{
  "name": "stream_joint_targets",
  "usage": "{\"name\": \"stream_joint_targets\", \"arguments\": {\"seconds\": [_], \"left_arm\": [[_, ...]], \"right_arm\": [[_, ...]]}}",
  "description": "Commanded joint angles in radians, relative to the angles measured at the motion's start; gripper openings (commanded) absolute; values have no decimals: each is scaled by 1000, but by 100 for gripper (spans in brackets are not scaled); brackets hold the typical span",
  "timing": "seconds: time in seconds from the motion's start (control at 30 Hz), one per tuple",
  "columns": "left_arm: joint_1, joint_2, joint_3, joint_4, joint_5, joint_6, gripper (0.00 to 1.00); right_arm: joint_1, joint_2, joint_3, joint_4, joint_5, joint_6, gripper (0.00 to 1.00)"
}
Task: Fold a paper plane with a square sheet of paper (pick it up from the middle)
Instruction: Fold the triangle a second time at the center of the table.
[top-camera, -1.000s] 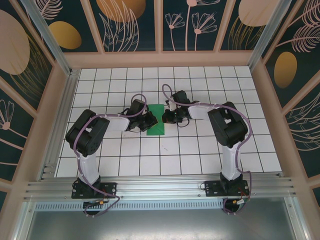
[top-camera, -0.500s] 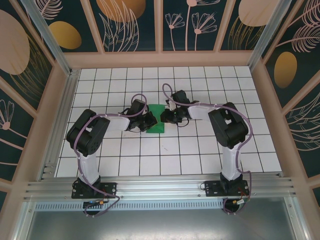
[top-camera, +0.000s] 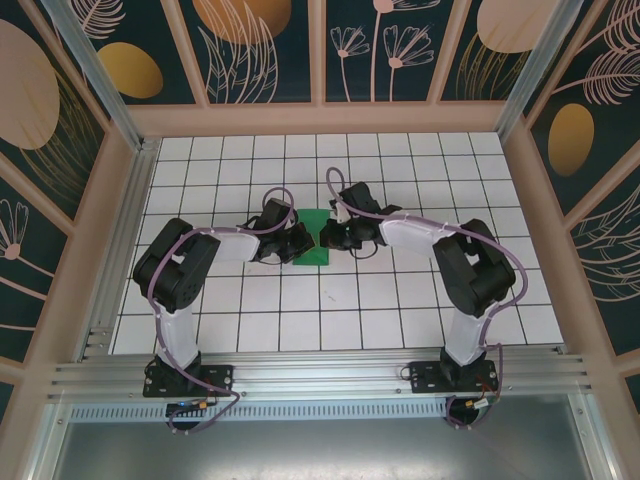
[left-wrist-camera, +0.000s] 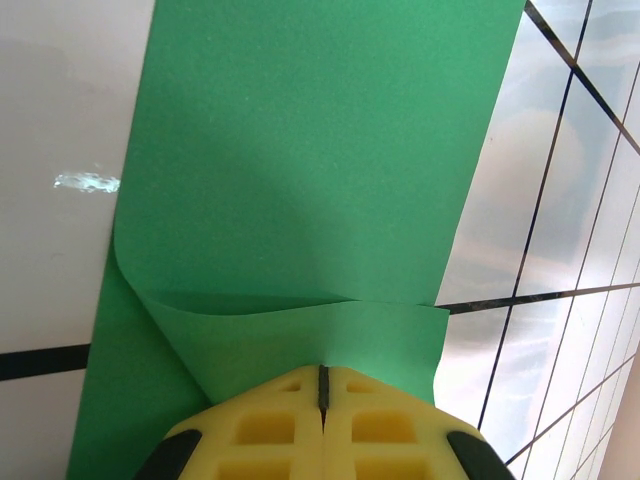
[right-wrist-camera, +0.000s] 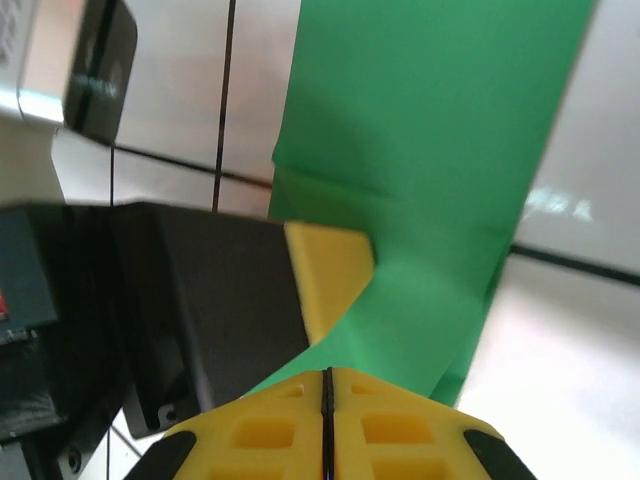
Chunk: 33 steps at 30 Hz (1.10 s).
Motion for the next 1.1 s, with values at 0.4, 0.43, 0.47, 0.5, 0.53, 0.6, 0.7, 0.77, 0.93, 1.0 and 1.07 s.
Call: {"name": "stream_joint_targets", "arguments": {"seconds": [0.4,0.43,0.47,0.5,0.53,0.6,0.7,0.77,0.93,1.0,1.07], "left_arm": [[-1,31,-40,-8,-26,5,6],[-1,30,-42,-6,-26,4,6],[0,28,-45,-3,-24,2,6],[-1,26,-49,1,-24,1,6],[-1,24,-51,3,-24,-1,6],[-1,20,-55,5,-25,-3,6],[-1,20,-61,11,-27,-6,6],[0,20,-62,14,-28,-8,6],[0,20,-64,10,-35,-8,6],[-1,21,-66,9,-36,-7,6],[0,22,-64,9,-37,-8,6]], "right_arm": [[15,88,-30,-56,-55,-4,10],[16,90,-35,-55,-60,-5,10],[16,90,-40,-54,-69,-7,10],[16,93,-42,-55,-71,-8,10],[16,93,-46,-56,-70,-8,10],[16,97,-50,-55,-76,-9,10],[16,101,-56,-52,-81,-9,10],[16,107,-57,-54,-82,-11,10],[16,114,-70,-72,-73,-20,10],[16,108,-79,-86,-65,-25,10],[16,92,-100,-106,-66,-33,10]]}}
